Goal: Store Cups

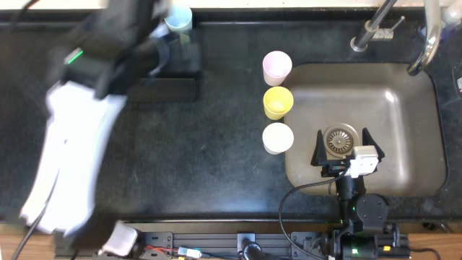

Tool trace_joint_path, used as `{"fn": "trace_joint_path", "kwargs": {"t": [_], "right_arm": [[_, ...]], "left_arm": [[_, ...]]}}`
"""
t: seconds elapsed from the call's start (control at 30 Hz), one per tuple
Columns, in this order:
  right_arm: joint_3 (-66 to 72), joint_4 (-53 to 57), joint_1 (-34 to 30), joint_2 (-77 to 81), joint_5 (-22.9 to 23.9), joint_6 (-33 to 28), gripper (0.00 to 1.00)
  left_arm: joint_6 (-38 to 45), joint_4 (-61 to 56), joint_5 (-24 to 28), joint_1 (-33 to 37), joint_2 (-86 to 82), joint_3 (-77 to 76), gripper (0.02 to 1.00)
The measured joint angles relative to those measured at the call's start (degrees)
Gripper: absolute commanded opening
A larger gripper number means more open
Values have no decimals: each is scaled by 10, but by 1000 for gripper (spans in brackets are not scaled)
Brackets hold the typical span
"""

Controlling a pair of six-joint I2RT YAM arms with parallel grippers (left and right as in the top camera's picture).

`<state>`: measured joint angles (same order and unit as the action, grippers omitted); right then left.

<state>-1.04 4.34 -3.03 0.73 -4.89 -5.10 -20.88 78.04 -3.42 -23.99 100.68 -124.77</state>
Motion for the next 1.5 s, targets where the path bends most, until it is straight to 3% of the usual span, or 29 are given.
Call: {"fn": "trace_joint_path", "kwargs": {"t": [0.2, 0.43, 0.8, 1.17, 1.23, 1.3, 1.43, 1.47, 1.5], "right_arm": [[0, 0, 0, 0, 0, 0, 998], [0, 0, 0, 0, 0, 0, 998], [0, 0, 0, 0, 0, 0, 998], [0, 0, 0, 0, 0, 0, 998], [0, 0, 0, 0, 0, 0, 998], [0, 0, 0, 0, 0, 0, 1000], [0, 0, 0, 0, 0, 0, 998], [0, 0, 0, 0, 0, 0, 998], [0, 0, 0, 0, 0, 0, 998]], "left_arm": [[-65, 55, -16, -74, 242, -204, 1000], [-110, 60, -17, -107, 426, -333, 1000], [-132, -4, -18, -105, 489, -359, 1000], [-144, 7, 0, -111, 504, -366, 989], [-150, 14, 2, -116, 512, -367, 915], [-156, 17, 5, -121, 522, -367, 739], [-162, 17, 9, -127, 535, -367, 152], [-162, 16, 10, -127, 536, -367, 62], [-162, 16, 10, -127, 536, -367, 36]]}}
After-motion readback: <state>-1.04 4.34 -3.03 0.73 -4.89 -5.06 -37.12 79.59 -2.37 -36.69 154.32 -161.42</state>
